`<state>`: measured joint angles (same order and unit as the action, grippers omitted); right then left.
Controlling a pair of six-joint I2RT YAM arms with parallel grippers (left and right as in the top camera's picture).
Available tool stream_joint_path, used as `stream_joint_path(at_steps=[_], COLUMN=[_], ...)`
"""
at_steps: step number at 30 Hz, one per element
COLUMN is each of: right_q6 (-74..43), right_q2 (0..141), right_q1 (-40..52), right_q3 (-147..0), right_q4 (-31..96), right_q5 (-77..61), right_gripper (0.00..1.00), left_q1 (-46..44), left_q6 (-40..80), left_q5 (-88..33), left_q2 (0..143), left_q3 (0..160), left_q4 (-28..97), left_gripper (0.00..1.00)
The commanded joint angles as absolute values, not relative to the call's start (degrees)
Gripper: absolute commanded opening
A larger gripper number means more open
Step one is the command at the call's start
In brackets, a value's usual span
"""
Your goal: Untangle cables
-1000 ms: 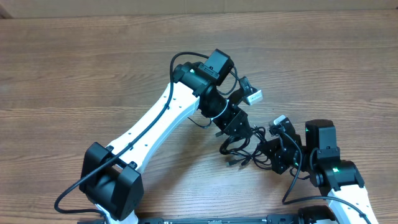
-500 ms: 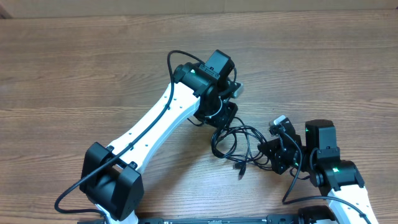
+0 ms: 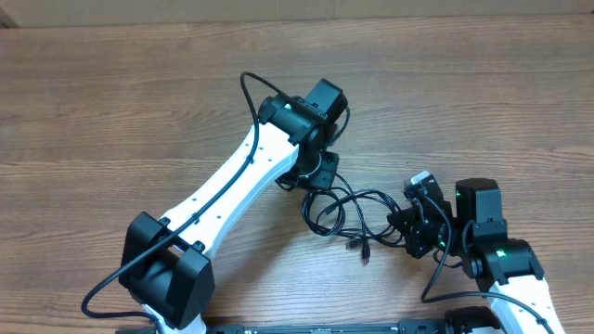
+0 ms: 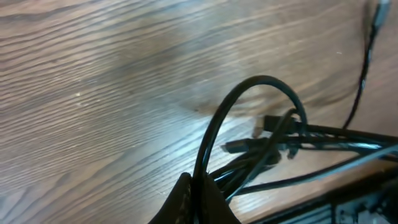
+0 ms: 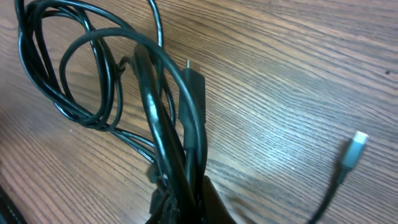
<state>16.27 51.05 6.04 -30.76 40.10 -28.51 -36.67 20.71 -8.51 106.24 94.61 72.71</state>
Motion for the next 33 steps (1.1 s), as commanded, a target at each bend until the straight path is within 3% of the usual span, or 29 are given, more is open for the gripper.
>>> stream_joint_path(at_steps=[1,6,11,21,25,33], right_q6=[14.79,14.81,14.81,14.81,14.81,14.85], right_q2=[50.24,49.98,49.98,50.00,50.00,50.00], right_q1=[6.02,6.02,6.02,6.02,6.02,6.04], right_q3=[-33.15,-33.15,-33.15,-33.12,-33.12,-33.12], right_q4=[40.01,40.01,40.01,40.07,40.21,40.25], right_q5=[-26.59,-26.59,-26.33,-26.15,-26.17,-27.24], right_gripper=[0.04,0.04,0.16,0.16,0.36,0.59], left_q1=[-36.03,-35.99,-35.99,-35.99,-35.99,-36.03], left_q6=[23.35,23.35,23.33,23.31,19.14,-1.96], left_q5=[-4.05,-4.05,-4.05,-4.27,-9.50,-36.77], left_q2=[105.25,105.25,105.25,105.25,105.25,105.25], left_q3=[95.42,95.42,95.42,95.42,95.42,95.42], left_q4=[73.08,73.08,73.08,73.06,72.60,69.80], left_gripper=[0.04,0.04,0.04,0.04,0.04,0.04])
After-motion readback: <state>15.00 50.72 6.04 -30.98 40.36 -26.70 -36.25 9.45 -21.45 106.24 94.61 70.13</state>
